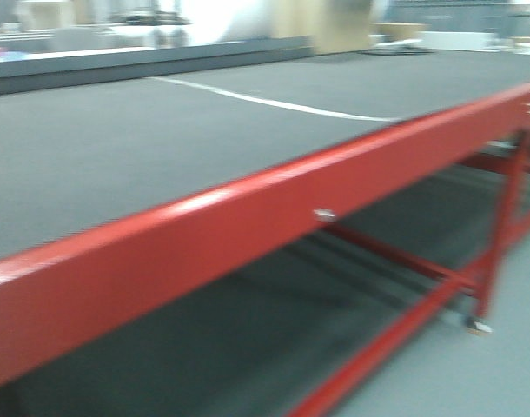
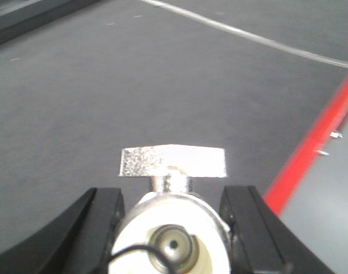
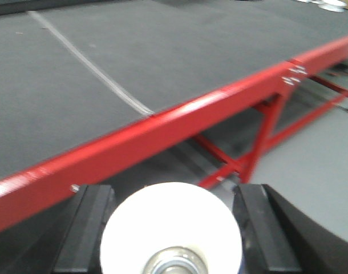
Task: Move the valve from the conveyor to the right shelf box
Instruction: 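Drive the base to the steel shelf of blue bins, holding both valves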
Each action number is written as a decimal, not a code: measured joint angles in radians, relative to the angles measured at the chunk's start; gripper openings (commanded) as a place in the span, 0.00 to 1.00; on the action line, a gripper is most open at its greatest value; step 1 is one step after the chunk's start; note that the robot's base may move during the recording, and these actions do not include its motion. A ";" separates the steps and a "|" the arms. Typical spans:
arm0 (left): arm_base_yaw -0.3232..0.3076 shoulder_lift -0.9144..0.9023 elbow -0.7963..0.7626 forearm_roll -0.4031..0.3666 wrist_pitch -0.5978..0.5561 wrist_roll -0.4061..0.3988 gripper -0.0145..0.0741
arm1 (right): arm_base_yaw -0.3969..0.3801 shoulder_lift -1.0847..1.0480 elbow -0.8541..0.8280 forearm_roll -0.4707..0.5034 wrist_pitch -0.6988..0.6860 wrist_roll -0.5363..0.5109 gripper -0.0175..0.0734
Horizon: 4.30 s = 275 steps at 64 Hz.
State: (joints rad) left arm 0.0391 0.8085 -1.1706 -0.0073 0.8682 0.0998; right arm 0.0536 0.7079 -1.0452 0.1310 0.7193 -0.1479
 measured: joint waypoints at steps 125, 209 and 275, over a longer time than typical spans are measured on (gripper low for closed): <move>0.000 0.000 0.000 -0.002 0.000 0.000 0.04 | 0.000 -0.004 0.000 0.000 0.000 0.000 0.02; 0.000 0.000 0.000 0.007 0.000 -0.002 0.04 | 0.000 -0.004 0.000 0.000 0.000 0.000 0.02; 0.000 0.000 0.000 0.002 -0.001 -0.002 0.04 | 0.000 -0.004 0.000 0.000 0.000 0.000 0.02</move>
State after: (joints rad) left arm 0.0391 0.8085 -1.1702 -0.0053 0.8674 0.0977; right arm 0.0536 0.7041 -1.0452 0.1310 0.7193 -0.1479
